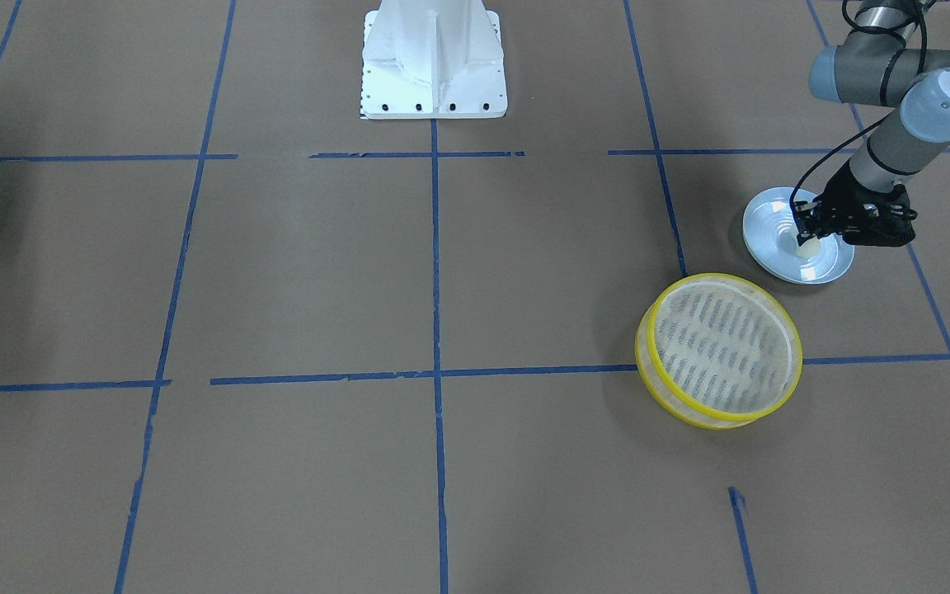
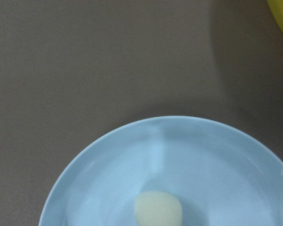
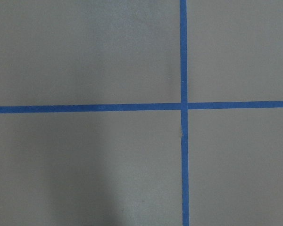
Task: Place bun in steamer
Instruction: 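Lift the bun off the plate with the left gripper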
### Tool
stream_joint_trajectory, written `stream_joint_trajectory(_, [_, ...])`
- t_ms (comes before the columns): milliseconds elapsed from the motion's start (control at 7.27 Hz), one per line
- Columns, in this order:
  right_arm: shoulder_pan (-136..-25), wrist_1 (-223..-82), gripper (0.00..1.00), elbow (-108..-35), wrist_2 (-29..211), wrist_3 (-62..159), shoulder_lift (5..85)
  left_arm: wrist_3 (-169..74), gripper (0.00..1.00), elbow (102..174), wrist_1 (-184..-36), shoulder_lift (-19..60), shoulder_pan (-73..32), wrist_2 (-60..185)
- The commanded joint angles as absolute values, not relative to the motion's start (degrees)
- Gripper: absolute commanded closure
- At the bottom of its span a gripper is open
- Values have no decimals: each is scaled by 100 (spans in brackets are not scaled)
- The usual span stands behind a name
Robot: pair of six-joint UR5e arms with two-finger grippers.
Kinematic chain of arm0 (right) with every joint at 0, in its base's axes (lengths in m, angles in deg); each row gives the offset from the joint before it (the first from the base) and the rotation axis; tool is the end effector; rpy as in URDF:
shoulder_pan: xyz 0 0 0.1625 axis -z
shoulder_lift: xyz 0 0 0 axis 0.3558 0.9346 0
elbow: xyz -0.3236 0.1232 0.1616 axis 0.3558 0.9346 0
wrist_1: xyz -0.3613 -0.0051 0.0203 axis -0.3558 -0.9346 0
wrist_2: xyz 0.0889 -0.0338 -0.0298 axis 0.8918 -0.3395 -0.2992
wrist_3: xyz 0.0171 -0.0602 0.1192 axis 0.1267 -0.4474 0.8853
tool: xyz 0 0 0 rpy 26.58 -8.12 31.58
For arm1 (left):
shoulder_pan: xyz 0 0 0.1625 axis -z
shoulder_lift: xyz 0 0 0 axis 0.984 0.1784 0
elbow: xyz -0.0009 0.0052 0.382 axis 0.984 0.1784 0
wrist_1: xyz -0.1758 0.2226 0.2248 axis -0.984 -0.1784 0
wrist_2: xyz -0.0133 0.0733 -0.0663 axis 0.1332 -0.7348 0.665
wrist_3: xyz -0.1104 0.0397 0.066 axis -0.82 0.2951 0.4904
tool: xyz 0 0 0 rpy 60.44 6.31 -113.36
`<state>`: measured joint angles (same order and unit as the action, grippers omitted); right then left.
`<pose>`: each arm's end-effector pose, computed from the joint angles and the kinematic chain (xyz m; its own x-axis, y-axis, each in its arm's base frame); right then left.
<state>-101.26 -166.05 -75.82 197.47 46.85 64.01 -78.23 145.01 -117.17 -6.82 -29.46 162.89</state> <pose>-0.0282 -0.4548 0.5842 0.7643 0.0332 0.6440 -0.0287 0.9994 -0.0175 0.2285 -0.3722 0.5804 0.7060 0.0869 -0.7028 -0.0439 0.9959 0.0790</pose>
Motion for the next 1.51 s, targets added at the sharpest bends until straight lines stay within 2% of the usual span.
stream_joint_trajectory(0, [-10126,-16605,0,-7582,19747,4685,6401,-7820,90,14967,-11473,-730,-2893,16704])
stream_joint_trajectory(412, [-10126,-16605,0,-7582,19747,4685,6401,-7192,89,16030,-9511,-468,-2298,16778])
stream_joint_trajectory(550, [-10126,-16605,0,-7582,19747,4685,6401,-6752,88,16068,-8475,291,-1877,16769])
stream_joint_trajectory(688, [-10126,-16605,0,-7582,19747,4685,6401,-6312,88,16016,-7299,1203,-1507,16708])
stream_joint_trajectory(825, [-10126,-16605,0,-7582,19747,4685,6401,-6090,88,15911,-6800,1700,-1338,16699])
stream_joint_trajectory(962, [-10126,-16605,0,-7582,19747,4685,6401,-6088,88,15779,-6778,1957,-1337,16708])
stream_joint_trajectory(1238, [-10126,-16605,0,-7582,19747,4685,6401,-6185,87,14825,-7021,2713,-1511,16787])
stream_joint_trajectory(1375, [-10126,-16605,0,-7582,19747,4685,6401,-6307,83,14646,-7450,2716,-1669,16787])
